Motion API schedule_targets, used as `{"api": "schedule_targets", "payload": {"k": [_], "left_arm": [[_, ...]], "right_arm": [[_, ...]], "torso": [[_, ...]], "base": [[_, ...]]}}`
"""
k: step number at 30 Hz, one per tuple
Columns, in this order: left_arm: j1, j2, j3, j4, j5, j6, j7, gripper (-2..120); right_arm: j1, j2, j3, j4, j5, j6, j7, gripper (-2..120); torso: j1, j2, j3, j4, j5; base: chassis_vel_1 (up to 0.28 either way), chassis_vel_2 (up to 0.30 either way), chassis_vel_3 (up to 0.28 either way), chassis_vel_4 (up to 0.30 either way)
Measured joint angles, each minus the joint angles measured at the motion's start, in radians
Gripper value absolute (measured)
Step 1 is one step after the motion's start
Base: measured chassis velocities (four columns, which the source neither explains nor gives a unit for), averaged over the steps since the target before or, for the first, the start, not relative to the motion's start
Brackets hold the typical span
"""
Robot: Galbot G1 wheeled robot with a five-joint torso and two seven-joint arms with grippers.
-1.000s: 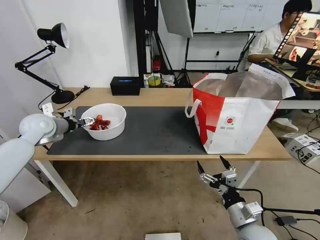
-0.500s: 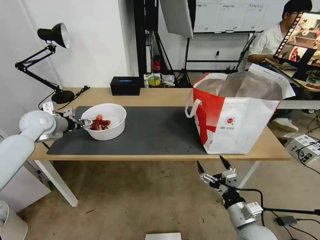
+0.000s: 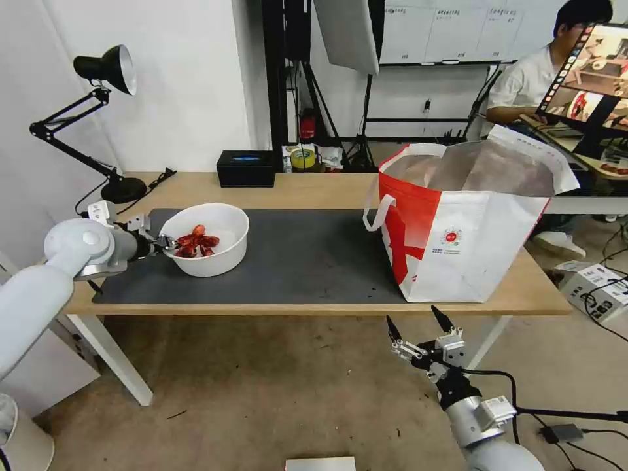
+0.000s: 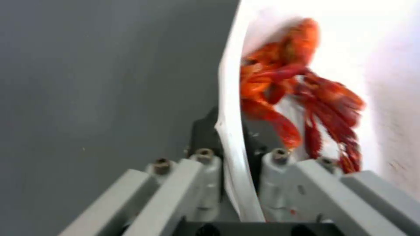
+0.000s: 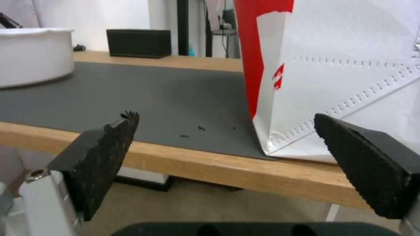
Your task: Pick up the trash from the table and place it into the takeout bag.
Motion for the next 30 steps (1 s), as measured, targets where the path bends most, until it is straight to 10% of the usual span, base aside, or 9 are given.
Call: {"api": "schedule_targets", "payload": {"k": [30], "left_arm": [[-0.169,-0.042,0.026,-0.18,-0.077,-0.066,-0.065,0]], "right_arm": [[0.0,0.0,0.0,0.0,0.0,0.0,0.0,100]], "torso": [[0.0,0.0,0.0,-0.0002,0.0002]], "base": [[0.0,0.0,0.0,0.0]]}}
